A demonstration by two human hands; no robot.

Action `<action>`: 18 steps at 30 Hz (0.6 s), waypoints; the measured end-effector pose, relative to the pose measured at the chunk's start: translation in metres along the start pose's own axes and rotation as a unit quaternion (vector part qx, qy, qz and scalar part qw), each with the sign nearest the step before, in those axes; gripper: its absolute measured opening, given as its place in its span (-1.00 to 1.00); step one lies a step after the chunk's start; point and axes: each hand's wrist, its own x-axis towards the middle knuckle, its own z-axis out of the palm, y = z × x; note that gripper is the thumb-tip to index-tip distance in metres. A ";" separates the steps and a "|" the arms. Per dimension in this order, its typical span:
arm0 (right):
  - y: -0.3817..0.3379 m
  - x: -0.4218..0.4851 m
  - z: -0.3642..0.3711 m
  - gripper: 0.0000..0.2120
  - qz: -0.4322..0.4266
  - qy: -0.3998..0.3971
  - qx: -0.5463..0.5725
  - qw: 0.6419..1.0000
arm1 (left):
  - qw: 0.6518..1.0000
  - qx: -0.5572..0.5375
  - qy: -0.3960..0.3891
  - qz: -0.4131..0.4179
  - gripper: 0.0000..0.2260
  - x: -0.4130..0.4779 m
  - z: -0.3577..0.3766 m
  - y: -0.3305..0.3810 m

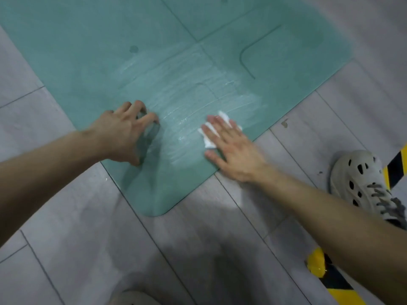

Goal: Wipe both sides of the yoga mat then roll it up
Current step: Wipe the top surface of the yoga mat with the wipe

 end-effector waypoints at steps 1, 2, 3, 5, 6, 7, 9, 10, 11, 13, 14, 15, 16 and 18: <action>0.028 -0.002 -0.008 -0.33 0.085 0.016 0.006 0.996 | 1.000 0.012 0.010 0.028 -0.01 -0.003 0.001 0.001; 0.046 -0.005 -0.016 -0.30 0.160 0.029 0.014 0.987 | 0.999 0.017 0.014 0.044 -0.06 -0.007 0.003 0.003; 0.049 -0.008 -0.018 -0.26 0.211 0.037 0.021 0.977 | 0.999 0.016 0.017 0.049 -0.09 -0.009 0.005 0.005; 0.008 -0.008 -0.009 -0.22 0.213 0.039 0.038 0.976 | 0.998 0.010 0.022 0.049 -0.09 -0.011 0.004 0.008; -0.025 -0.009 0.000 -0.23 0.153 0.034 0.045 0.987 | 0.999 0.009 0.021 0.048 -0.09 -0.011 0.003 0.008; -0.059 -0.012 0.009 -0.25 0.069 0.022 0.044 0.996 | 0.999 0.009 0.021 0.046 -0.09 -0.011 0.002 0.008; -0.103 -0.023 0.024 -0.28 -0.071 -0.015 0.024 0.997 | 0.999 0.010 0.022 0.042 -0.09 -0.012 0.001 0.006; -0.101 -0.025 0.024 -0.30 -0.111 -0.026 0.011 0.993 | 0.999 0.009 0.025 0.041 -0.09 -0.013 0.003 0.006; -0.083 -0.024 0.020 -0.31 -0.130 -0.026 0.003 0.991 | 0.999 0.006 0.027 0.041 -0.09 -0.015 0.005 0.005; -0.030 -0.022 0.008 -0.31 -0.062 -0.028 -0.006 0.998 | 0.998 -0.004 0.023 0.052 -0.06 -0.020 0.009 0.002; -0.001 -0.023 0.000 -0.31 0.007 -0.016 -0.006 1.000 | 0.998 -0.009 0.016 0.059 -0.02 -0.023 0.011 0.000; 0.023 -0.025 -0.009 -0.30 0.081 -0.001 -0.004 0.997 | 0.998 -0.016 0.007 0.063 0.02 -0.025 0.012 -0.003; 0.036 -0.027 -0.013 -0.29 0.136 0.013 0.004 0.991 | 0.998 -0.023 -0.001 0.066 0.05 -0.026 0.013 -0.005; 0.014 -0.027 -0.006 -0.26 0.174 0.030 0.008 0.984 | 0.997 -0.026 -0.008 0.069 0.10 -0.025 0.013 -0.006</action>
